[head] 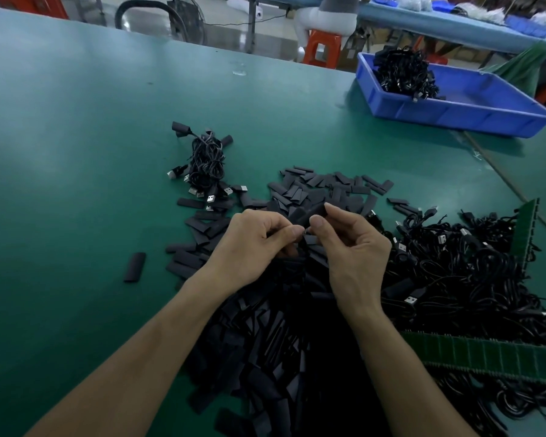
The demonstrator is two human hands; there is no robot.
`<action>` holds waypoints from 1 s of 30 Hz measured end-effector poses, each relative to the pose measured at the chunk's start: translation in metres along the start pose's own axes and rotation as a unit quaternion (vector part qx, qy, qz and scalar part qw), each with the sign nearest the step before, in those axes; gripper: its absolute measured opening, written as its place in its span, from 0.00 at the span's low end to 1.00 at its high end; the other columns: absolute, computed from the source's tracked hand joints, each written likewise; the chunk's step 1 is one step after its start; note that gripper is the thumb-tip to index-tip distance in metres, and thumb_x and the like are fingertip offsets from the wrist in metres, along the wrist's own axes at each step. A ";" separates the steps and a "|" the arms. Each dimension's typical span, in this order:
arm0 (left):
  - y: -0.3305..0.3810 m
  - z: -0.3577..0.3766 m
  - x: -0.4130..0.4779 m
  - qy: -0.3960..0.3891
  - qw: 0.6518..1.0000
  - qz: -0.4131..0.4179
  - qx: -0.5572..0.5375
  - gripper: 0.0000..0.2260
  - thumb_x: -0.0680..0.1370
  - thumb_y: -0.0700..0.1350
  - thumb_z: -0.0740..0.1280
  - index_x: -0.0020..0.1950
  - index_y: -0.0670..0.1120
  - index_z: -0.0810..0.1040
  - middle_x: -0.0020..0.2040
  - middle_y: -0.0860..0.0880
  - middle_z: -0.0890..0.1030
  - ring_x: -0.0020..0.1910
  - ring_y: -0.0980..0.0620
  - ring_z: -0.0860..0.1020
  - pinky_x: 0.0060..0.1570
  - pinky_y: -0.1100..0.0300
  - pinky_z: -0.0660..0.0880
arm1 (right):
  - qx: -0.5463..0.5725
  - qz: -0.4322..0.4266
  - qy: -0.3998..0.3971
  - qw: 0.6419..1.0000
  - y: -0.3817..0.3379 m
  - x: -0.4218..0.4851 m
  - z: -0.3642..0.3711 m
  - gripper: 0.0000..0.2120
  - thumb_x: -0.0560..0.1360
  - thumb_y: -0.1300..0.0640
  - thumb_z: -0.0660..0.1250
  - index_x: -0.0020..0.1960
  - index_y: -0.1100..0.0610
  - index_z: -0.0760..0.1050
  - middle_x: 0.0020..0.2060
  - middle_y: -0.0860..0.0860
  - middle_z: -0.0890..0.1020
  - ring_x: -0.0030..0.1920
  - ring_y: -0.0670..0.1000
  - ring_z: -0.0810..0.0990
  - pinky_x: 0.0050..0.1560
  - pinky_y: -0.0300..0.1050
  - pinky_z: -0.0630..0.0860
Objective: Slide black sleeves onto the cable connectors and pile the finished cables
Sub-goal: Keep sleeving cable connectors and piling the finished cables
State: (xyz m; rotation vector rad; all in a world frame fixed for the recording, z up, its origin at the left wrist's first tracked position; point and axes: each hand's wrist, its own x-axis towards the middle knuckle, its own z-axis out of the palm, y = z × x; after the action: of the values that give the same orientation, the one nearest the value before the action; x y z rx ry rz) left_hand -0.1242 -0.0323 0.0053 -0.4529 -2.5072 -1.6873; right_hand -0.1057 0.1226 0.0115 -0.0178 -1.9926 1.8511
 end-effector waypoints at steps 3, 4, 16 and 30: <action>0.000 0.001 -0.001 0.011 1.000 0.009 0.001 0.10 0.79 0.49 0.70 0.37 0.56 0.81 0.33 0.58 0.83 0.30 0.63 0.79 0.35 0.72 0.71 | -0.004 0.012 0.000 1.000 0.002 -0.002 0.002 0.12 0.72 0.60 0.77 0.52 0.48 0.82 0.41 0.48 0.86 0.43 0.47 0.86 0.48 0.41 0.83; 0.000 0.002 -0.001 0.013 1.000 0.011 0.003 0.10 0.79 0.49 0.70 0.37 0.56 0.81 0.33 0.58 0.83 0.30 0.63 0.79 0.35 0.72 0.72 | -0.001 0.017 -0.001 1.000 0.002 -0.003 0.003 0.12 0.72 0.60 0.77 0.52 0.48 0.82 0.41 0.48 0.86 0.43 0.48 0.86 0.48 0.42 0.83; -0.007 -0.014 0.004 -0.004 0.982 0.049 0.183 0.17 0.78 0.62 0.64 0.55 0.51 0.81 0.54 0.57 0.81 0.55 0.56 0.76 0.57 0.56 0.74 | 0.177 0.069 -0.036 0.981 -0.015 0.015 -0.005 0.08 0.75 0.65 0.71 0.51 0.57 0.75 0.34 0.52 0.84 0.36 0.51 0.84 0.36 0.39 0.79; -0.021 -0.061 0.110 0.282 0.935 -0.209 0.052 0.21 0.86 0.51 0.53 0.43 0.40 0.75 0.42 0.41 0.78 0.36 0.47 0.71 0.40 0.53 0.66 | -0.397 0.107 -0.485 0.772 -0.040 0.037 -0.068 0.23 0.64 0.43 0.81 0.57 0.40 0.78 0.52 0.40 0.79 0.53 0.38 0.77 0.55 0.40 0.75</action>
State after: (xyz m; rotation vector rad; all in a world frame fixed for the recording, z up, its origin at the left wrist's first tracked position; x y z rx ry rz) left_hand -0.2412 -0.0744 0.0362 0.5439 -2.3203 -1.4942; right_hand -0.1073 0.1937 0.0617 0.6011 -3.4855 0.9672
